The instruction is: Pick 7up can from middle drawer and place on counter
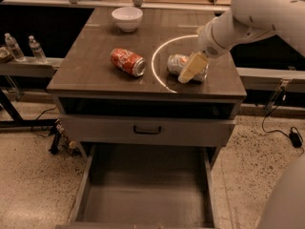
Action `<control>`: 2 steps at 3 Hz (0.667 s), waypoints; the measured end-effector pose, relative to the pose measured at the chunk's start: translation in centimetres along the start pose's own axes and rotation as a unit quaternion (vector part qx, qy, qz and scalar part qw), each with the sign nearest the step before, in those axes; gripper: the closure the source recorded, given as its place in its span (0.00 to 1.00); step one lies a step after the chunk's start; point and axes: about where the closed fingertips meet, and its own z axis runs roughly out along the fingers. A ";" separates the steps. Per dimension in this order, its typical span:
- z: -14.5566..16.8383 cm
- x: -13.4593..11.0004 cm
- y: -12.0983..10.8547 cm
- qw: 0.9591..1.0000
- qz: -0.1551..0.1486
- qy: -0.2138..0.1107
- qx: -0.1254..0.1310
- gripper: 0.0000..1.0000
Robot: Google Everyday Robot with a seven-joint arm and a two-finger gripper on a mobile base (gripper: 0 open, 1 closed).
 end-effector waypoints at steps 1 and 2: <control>-0.5 -0.1 -0.2 1.000 0.007 -0.010 -0.012 0.00; -4.0 1.2 -2.0 0.999 0.031 -0.032 -0.005 0.00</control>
Offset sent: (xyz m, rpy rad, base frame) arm -0.0247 -0.1160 0.0922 0.2569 -0.0266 -0.1134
